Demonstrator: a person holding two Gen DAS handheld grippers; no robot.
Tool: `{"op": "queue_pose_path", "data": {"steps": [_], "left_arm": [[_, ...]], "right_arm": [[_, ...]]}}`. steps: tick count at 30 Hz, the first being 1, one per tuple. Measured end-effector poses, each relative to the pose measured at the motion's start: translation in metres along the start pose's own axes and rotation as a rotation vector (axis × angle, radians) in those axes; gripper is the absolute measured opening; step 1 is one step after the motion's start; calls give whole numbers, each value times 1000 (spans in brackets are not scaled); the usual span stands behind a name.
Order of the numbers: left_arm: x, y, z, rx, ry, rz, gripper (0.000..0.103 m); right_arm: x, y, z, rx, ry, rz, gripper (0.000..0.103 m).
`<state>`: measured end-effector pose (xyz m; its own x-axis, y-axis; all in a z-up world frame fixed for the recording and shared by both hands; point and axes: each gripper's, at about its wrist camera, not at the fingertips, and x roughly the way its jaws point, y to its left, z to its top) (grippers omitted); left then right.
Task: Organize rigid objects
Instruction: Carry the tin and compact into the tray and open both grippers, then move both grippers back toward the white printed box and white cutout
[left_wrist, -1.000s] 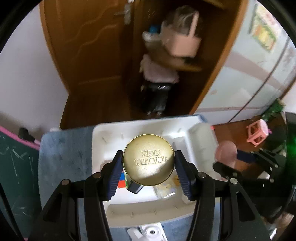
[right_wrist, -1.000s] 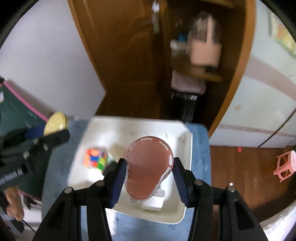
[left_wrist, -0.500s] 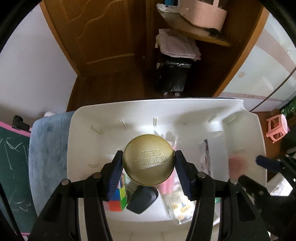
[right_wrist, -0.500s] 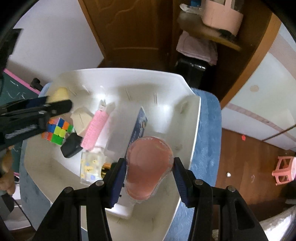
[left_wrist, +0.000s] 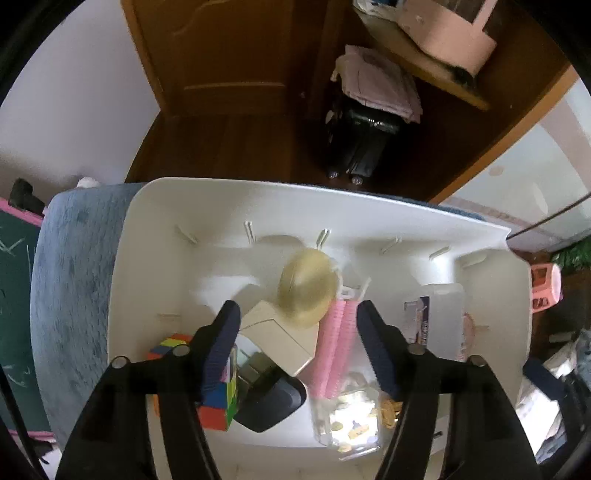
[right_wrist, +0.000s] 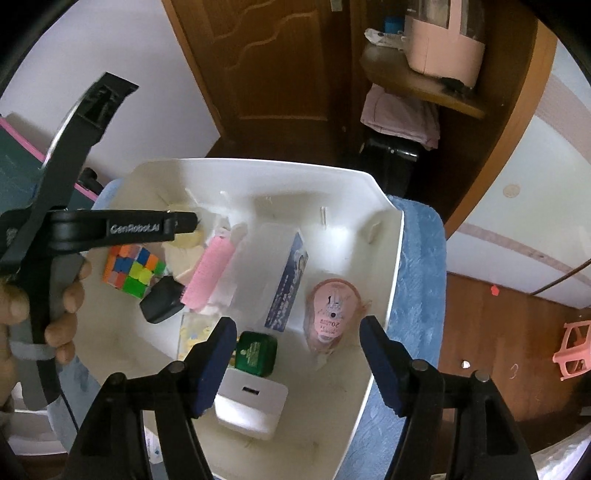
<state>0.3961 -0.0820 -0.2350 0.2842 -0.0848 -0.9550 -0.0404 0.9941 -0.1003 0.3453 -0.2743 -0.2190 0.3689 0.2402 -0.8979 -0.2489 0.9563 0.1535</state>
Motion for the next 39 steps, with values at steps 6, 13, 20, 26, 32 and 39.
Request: {"op": "queue_pose_path", "data": {"steps": [6,13,20,26,32,39], "left_arm": [[-35,-5,-8,42,-61,-15,70],[-102,-8,-24,103,-178,-74,70],[-174,-3,-52,139,-295,-138,70],[-214,13,-86,164,-362,-162,70],[-227,32,-124,176,-363,-172,71],[-200,48,-174,191,-282,-162,71]], "right_arm": [[-19,7,-8,25,-41,36,70],[-50,18,-16,61,-99,62,70],[-91,35,-31,97,-176,82,70],[-122,52,-52,121,-229,86,70],[-146,73,-79,126,-267,75,70],[-140,94,-115,142,-237,74,70]]}}
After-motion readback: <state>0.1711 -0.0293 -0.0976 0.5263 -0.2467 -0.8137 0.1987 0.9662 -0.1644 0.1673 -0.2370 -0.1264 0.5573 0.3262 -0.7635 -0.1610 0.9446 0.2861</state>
